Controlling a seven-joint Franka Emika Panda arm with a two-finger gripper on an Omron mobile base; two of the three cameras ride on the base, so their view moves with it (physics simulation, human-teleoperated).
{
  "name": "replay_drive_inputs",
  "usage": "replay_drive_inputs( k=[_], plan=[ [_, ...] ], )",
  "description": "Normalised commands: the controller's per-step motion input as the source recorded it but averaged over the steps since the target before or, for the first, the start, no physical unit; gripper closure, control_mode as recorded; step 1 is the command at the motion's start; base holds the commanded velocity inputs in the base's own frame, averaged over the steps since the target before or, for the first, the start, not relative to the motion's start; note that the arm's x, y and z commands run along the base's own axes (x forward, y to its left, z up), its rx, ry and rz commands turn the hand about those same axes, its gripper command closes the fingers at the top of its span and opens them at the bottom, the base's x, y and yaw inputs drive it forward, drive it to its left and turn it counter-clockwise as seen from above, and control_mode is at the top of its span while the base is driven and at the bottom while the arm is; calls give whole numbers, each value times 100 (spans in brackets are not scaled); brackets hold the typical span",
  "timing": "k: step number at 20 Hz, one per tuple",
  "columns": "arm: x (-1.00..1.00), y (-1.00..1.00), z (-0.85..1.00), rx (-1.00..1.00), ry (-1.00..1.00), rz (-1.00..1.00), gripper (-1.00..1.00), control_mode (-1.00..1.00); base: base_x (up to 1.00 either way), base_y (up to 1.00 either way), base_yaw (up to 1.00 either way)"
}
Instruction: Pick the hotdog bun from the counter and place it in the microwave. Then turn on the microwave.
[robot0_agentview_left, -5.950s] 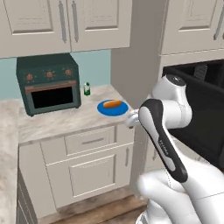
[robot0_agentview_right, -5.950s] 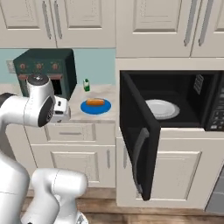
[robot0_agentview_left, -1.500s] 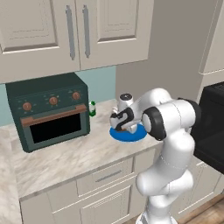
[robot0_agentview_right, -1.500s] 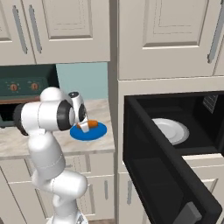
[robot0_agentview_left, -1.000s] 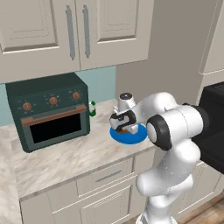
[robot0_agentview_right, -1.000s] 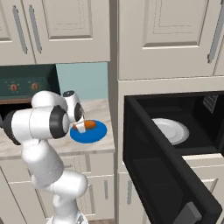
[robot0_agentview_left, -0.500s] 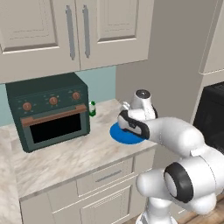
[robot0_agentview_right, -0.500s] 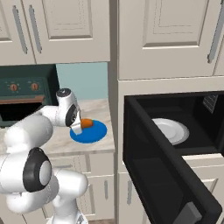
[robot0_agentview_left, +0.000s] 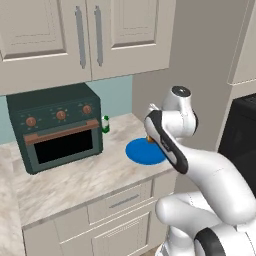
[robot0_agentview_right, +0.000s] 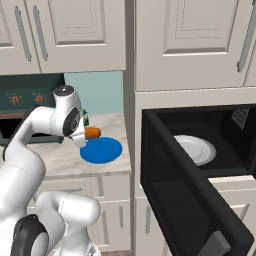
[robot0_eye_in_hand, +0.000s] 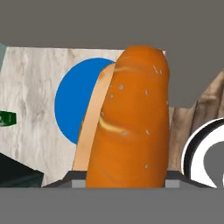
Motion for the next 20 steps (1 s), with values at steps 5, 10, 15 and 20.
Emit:
replay_drive_inputs(
  k=[5,10,15,20],
  plan=[
    [-69,0,84,-1,6,9,100,-100,0,0,0],
    [-79,0,59,-8,0,25,100,-100,0,0,0],
    [-68,-2,24,-15,-6,38,100,-100,0,0,0],
    [-42,-3,11,-10,-8,43,100,-100,0,0,0]
  ],
)
